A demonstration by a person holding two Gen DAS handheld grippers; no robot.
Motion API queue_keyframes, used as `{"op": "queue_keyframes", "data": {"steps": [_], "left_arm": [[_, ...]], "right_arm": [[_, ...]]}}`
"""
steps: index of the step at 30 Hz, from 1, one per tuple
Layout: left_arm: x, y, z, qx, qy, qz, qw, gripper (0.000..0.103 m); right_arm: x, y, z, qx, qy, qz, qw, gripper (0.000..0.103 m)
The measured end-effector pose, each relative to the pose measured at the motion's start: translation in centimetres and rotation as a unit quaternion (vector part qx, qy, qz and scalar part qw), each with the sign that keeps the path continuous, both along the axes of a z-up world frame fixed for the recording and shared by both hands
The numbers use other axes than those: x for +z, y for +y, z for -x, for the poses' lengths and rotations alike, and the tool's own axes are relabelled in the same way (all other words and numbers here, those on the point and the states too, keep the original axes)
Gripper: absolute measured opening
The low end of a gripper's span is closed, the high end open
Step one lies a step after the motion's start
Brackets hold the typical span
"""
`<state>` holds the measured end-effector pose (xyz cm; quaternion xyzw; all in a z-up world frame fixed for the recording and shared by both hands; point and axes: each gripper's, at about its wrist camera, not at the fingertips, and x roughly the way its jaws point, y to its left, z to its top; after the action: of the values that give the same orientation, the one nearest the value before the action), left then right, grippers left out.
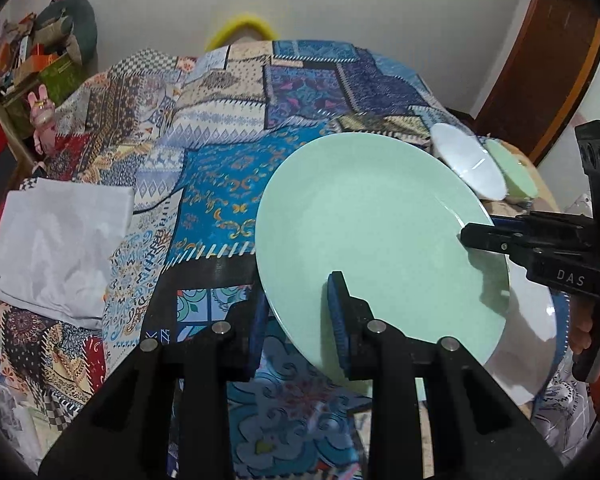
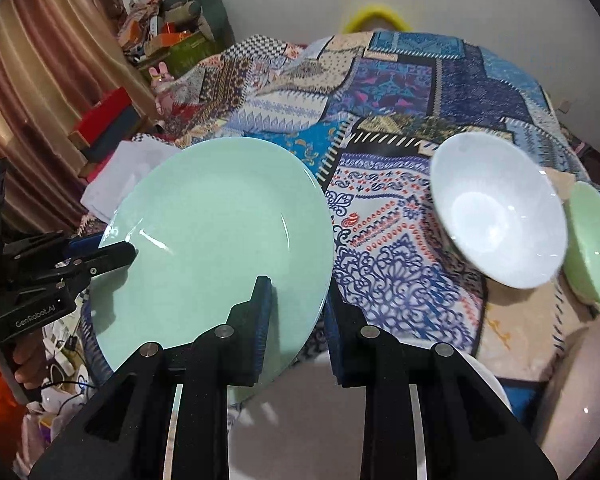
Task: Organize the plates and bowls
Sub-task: 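Lift the pale green plate with both tools and carry it toward the white plate, then lower the pale green plate onto the white plate with both tools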
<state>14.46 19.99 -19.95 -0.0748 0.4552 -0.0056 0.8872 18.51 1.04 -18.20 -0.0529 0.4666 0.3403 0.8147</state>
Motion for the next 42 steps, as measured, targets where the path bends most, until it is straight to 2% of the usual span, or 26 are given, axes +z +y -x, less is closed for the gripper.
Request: {"op": "queue_keyframes", "data": {"steps": [10, 21, 31, 36, 42], "left_arm": [[3.4, -3.6, 2.9, -0.021, -0.028, -0.005, 0.9994, 0.029], [4.6, -7.8, 4.6, -0.039, -0.032, -0.004, 0.9987, 0.029], [3.5, -11.2, 4.5, -0.057, -0.015, 0.003, 0.9982, 0.029], [2.4, -12.9, 3.9, -0.068, -0.002, 0.002, 0.9977, 0.029], [0.4, -14.1, 3.2, -0.076, 0.023, 0.019, 0.9967, 0.029]], "right_arm": [[2.3, -3.6, 2.6, -0.017, -0.015, -0.016, 1.000, 0.023], [2.9, -7.7, 4.6, -0.039, -0.016, -0.029, 0.999, 0.023], [1.8, -10.9, 5.4, -0.061, -0.004, -0.030, 0.998, 0.023], [0.7, -12.4, 5.6, -0.075, 0.008, -0.031, 0.997, 0.023], [-0.7, -13.7, 5.8, -0.082, 0.016, -0.027, 0.996, 0.023]]}}
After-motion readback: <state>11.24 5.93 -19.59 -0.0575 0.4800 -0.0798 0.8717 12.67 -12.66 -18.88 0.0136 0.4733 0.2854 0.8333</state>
